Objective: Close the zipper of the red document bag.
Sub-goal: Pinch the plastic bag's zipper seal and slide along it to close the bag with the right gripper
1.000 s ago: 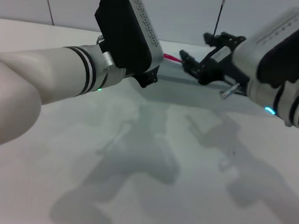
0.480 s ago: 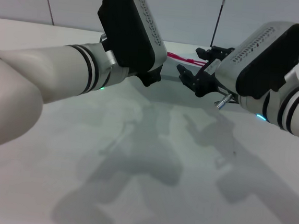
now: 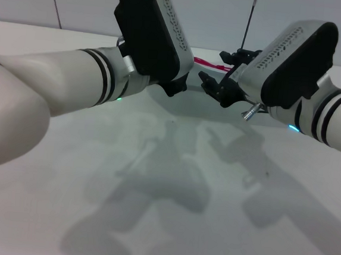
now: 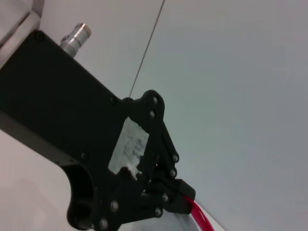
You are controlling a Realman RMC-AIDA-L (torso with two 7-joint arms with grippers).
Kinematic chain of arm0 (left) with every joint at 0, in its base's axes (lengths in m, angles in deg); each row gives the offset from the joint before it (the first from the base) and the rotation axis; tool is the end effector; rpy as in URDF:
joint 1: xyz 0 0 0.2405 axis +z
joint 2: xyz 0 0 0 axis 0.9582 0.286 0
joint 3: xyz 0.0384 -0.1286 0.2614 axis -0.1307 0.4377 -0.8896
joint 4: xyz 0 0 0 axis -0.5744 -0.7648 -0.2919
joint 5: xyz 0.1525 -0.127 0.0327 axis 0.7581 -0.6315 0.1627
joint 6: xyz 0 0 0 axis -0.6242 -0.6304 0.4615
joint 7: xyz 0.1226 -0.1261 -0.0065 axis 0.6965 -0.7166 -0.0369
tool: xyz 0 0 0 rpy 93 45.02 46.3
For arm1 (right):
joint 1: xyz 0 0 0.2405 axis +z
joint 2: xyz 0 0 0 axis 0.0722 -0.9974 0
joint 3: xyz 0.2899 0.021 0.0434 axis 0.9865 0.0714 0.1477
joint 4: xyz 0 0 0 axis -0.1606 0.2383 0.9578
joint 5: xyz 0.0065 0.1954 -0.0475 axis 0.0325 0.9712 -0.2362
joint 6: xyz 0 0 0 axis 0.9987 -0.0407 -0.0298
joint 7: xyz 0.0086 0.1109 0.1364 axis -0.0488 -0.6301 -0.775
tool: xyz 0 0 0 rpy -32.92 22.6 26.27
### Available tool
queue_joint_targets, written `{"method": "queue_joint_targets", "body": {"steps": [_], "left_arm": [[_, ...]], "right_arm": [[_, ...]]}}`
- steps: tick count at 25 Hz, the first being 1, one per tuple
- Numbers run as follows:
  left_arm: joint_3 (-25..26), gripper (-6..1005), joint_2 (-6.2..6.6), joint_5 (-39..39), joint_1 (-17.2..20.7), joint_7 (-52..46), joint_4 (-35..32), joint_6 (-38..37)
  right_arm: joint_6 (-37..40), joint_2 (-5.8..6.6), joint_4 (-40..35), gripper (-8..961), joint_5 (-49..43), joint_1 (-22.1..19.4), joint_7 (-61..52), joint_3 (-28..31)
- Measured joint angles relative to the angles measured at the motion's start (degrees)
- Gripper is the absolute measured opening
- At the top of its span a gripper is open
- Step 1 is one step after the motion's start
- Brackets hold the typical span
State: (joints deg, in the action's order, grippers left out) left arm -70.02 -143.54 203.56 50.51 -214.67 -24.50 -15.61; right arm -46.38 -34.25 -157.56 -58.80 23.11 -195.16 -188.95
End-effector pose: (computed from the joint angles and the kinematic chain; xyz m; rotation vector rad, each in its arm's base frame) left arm -0.1606 0.4077 -0.0734 -2.2619 0.0782 0.0280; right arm 0.1608 0.4135 -0.1058 -2.3440 0.1614 0.1983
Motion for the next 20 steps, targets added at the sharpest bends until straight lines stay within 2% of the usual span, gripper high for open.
{"method": "queue_joint_targets", "body": {"steps": [13,20], "left_arm": [[-0.4,25,-0.08,1.8,-0.1,-0.3,-0.2,-0.5],[-0.5,25,-0.13,2.3,0.0,-0.3,-0.5,-0.5]], "right_arm": [[0.1,0.00,2.0,536,0.4,1.6,0.0,0.1],[0.1,-0.15,3.8,428,0.6,3.0,-0.5,0.2]]}}
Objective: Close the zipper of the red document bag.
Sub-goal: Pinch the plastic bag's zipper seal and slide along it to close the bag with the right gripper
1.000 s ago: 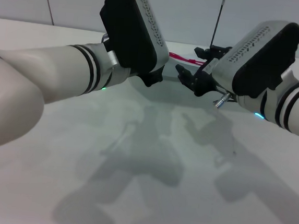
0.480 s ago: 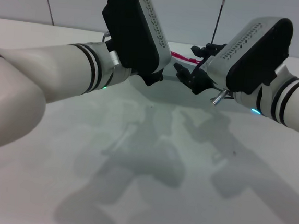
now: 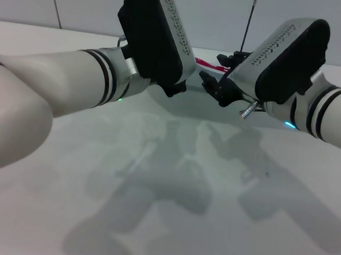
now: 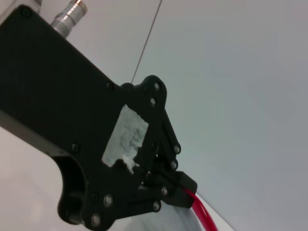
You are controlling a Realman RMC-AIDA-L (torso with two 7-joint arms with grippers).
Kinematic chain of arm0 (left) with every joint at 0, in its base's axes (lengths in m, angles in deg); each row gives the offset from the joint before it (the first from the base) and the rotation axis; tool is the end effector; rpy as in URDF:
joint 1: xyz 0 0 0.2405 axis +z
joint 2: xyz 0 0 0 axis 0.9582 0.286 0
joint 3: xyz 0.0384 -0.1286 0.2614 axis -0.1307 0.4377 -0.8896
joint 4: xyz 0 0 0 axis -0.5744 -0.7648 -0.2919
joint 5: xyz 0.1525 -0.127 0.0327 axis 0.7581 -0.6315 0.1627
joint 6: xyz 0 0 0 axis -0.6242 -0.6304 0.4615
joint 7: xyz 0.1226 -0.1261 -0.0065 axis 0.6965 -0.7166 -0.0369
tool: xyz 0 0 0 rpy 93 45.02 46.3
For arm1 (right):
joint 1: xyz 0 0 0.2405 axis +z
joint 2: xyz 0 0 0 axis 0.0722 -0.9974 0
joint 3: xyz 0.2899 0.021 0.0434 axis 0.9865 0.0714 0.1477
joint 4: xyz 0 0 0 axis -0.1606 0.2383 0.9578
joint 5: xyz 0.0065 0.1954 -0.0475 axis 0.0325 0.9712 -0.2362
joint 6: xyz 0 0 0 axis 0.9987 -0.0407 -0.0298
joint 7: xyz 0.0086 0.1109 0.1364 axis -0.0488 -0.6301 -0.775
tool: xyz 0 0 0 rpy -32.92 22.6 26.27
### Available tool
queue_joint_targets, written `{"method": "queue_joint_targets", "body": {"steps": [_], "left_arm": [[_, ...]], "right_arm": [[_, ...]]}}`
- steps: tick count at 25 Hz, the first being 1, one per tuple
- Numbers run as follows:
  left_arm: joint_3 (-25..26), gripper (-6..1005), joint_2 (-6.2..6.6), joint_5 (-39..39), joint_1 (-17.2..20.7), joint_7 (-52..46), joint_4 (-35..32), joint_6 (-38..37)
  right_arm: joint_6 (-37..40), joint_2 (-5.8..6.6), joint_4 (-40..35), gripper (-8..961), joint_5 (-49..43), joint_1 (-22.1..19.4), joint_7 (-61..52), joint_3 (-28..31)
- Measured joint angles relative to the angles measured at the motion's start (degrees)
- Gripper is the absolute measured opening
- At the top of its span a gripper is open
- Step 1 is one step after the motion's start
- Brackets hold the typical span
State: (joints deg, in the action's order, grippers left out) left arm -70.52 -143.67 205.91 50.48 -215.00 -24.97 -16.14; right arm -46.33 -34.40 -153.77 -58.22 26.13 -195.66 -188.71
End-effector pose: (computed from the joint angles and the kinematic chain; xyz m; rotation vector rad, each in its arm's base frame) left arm -0.1595 0.4070 -0.0740 -2.2553 0.1134 0.0558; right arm 0.1615 0.4235 -0.1116 -2.3558 0.1724 0.1699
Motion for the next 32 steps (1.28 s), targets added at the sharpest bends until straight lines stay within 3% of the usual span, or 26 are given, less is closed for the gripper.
{"method": "queue_joint_targets", "body": {"steps": [17,22,32], "left_arm": [[0.1,26,0.01,0.0,0.2,0.0,-0.1,0.4],[0.2,26,-0.06,0.0,0.2,0.0,-0.1,0.5],[0.2,27,-0.05,0.0,0.2,0.0,0.0,0.5]], "right_arm": [[-0.4,-0.02,1.4,288,1.9,0.8,-0.2,0.2],[-0.4,-0.02,1.4,185,2.2,0.9,-0.2,0.2],[-0.4,-0.02,1.9,121,2.3,0.9,-0.2,0.2]]}}
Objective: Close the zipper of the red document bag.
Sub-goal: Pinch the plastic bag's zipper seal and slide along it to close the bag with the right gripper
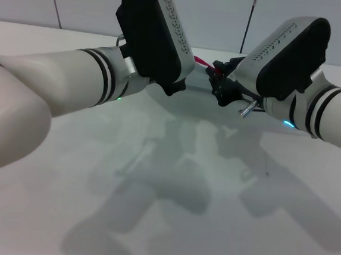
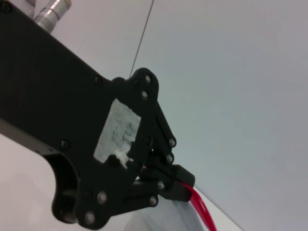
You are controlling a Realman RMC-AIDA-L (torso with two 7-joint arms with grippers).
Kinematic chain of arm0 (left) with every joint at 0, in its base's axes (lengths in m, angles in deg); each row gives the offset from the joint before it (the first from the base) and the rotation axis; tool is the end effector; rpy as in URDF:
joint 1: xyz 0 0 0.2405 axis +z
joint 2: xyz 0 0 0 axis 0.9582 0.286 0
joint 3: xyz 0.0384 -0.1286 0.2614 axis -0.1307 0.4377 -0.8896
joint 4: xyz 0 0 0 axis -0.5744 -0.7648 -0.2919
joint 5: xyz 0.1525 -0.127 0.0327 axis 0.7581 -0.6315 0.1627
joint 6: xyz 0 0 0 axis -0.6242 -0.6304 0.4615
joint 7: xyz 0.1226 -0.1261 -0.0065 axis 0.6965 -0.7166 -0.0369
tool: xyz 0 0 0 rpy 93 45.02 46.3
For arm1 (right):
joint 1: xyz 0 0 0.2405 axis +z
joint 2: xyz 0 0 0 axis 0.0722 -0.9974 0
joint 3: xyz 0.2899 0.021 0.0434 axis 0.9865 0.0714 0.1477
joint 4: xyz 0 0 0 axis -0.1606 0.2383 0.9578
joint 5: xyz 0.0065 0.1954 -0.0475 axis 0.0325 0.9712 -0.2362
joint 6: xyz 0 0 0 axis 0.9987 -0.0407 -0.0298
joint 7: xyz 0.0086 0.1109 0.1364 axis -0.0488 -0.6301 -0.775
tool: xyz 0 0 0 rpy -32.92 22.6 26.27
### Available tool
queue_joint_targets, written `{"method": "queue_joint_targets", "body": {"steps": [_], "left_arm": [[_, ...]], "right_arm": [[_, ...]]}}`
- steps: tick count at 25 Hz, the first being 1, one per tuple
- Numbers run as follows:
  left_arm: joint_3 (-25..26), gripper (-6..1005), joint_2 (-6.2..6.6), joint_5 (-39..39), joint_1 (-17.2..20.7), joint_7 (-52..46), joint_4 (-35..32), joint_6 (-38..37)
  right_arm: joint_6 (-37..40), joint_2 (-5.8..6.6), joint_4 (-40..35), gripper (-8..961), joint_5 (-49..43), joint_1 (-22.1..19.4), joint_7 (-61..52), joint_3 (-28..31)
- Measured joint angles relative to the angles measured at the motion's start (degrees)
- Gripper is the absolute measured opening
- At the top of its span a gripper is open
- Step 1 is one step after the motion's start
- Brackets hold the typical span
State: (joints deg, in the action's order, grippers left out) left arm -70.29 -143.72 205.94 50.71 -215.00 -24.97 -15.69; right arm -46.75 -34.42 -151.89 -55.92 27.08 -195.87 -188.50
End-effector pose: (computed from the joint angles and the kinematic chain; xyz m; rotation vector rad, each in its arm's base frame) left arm -0.1600 0.4075 -0.0726 -2.2480 0.1093 0.0496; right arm 0.1638 0.4272 -0.1135 -2.3575 0.2220 0.1820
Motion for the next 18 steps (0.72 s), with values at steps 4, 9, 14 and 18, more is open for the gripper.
{"method": "queue_joint_targets", "body": {"steps": [4,9,14,18], "left_arm": [[0.2,26,0.00,0.0,0.1,0.0,0.1,0.1],[0.4,24,0.00,0.0,0.6,0.0,0.1,0.2],[0.4,25,0.00,0.1,1.2,0.0,-0.2,0.8],[0.4,25,-0.01,0.5,1.6,0.0,-0.7,0.9]], "right_arm": [[0.0,0.00,0.2,113,0.0,-0.2,0.0,0.2],[0.0,0.00,0.7,110,-0.1,-0.6,0.0,1.5],[0.0,0.00,0.9,99,-0.3,-1.2,0.0,2.9],[0.0,0.00,1.9,91,-0.5,-1.3,0.2,3.6]]}}
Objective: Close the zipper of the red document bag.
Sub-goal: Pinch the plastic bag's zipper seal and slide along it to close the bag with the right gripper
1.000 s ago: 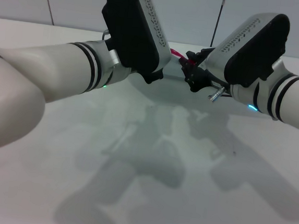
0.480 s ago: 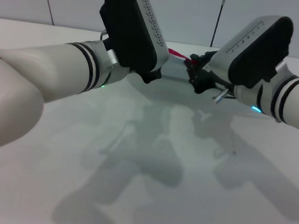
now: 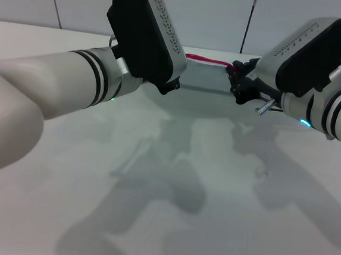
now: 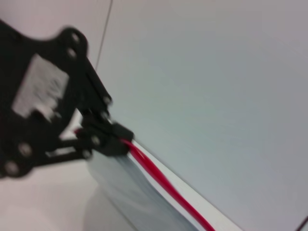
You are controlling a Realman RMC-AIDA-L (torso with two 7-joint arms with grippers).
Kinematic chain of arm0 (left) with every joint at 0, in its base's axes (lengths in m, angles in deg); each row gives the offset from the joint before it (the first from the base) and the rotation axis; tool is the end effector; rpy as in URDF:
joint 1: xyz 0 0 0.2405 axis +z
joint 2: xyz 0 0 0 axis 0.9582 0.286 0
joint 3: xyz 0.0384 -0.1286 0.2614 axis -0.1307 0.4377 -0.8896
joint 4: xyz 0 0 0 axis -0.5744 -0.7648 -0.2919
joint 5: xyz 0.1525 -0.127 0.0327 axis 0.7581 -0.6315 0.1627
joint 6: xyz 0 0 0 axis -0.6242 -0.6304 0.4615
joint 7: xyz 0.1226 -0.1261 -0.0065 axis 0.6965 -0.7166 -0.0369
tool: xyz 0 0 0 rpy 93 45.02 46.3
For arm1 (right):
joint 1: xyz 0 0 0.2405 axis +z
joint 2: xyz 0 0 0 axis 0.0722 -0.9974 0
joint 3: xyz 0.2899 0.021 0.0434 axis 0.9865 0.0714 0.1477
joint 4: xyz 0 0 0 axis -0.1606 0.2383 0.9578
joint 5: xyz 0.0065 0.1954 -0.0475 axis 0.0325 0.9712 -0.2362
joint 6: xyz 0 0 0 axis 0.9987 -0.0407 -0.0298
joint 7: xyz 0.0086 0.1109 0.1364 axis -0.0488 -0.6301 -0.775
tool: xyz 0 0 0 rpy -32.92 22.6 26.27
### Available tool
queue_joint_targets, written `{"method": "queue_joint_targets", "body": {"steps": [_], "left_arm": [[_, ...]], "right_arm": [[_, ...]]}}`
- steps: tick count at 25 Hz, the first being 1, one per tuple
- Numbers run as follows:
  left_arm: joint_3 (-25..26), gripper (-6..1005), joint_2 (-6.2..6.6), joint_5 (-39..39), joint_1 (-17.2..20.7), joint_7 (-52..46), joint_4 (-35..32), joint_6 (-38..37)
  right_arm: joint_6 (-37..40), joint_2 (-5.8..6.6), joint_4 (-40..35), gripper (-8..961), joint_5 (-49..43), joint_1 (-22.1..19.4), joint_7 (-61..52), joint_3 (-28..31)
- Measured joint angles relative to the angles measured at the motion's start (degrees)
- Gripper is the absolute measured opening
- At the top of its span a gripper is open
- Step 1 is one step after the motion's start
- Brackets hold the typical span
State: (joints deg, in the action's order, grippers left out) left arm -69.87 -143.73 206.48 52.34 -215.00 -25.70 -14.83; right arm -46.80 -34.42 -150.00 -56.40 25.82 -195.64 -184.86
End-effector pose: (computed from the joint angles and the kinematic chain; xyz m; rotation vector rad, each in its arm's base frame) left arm -0.1659 0.4052 -0.0674 -2.2273 0.0951 0.0452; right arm 0.1875 0.4360 -0.0996 -2.2998 0.2982 0.1544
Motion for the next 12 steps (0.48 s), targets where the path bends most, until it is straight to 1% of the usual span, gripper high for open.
{"method": "queue_joint_targets", "body": {"steps": [3,12], "left_arm": [[0.1,25,0.08,0.1,0.4,0.0,-0.6,0.0],[2.0,24,0.13,2.4,3.7,0.0,-3.5,0.0]], "right_arm": [[0.0,0.00,0.9,87,0.0,0.1,0.2,0.5],[-0.9,0.00,4.3,88,-2.2,-0.1,0.4,4.6]]}}
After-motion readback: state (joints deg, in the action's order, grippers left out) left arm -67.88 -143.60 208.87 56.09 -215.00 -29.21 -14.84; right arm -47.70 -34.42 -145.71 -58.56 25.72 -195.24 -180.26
